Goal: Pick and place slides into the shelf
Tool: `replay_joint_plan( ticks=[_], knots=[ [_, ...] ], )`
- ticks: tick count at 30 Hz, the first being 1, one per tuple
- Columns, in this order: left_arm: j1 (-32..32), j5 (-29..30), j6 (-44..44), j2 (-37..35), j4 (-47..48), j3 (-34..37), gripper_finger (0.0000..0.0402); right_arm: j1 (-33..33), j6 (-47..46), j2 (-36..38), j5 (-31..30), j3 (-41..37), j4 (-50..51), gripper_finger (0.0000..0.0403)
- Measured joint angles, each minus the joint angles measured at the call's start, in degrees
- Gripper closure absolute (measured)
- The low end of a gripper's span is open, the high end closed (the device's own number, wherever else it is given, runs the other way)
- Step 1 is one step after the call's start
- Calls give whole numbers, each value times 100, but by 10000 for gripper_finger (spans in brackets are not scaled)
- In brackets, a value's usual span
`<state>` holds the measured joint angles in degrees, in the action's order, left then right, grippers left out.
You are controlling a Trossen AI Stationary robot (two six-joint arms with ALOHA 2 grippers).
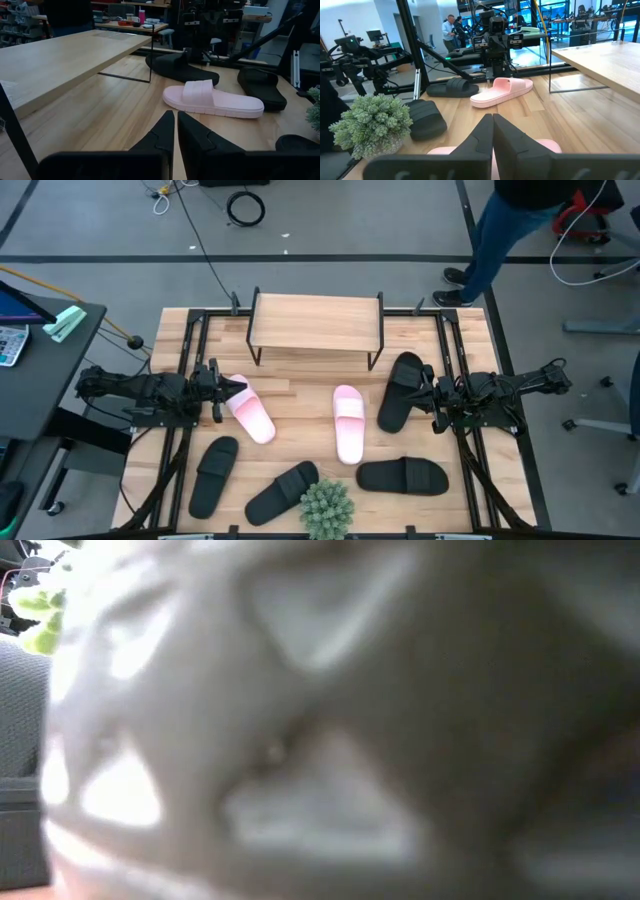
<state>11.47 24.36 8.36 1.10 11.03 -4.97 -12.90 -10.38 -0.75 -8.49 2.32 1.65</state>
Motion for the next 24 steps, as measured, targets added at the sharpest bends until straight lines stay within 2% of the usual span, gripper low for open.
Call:
replay_joint_plan(
  ticks=[6, 16, 24],
  knots=[
    [0, 0, 0, 1, -1, 0, 365, -1, 1, 0, 0, -1, 0, 389],
    [1, 0, 0, 2, 0, 0, 378, 1, 0, 0, 0, 0, 0, 389],
    [-1, 0, 0, 1, -34, 0, 367, -1, -1, -2, 0, -1, 0, 389]
  ],
)
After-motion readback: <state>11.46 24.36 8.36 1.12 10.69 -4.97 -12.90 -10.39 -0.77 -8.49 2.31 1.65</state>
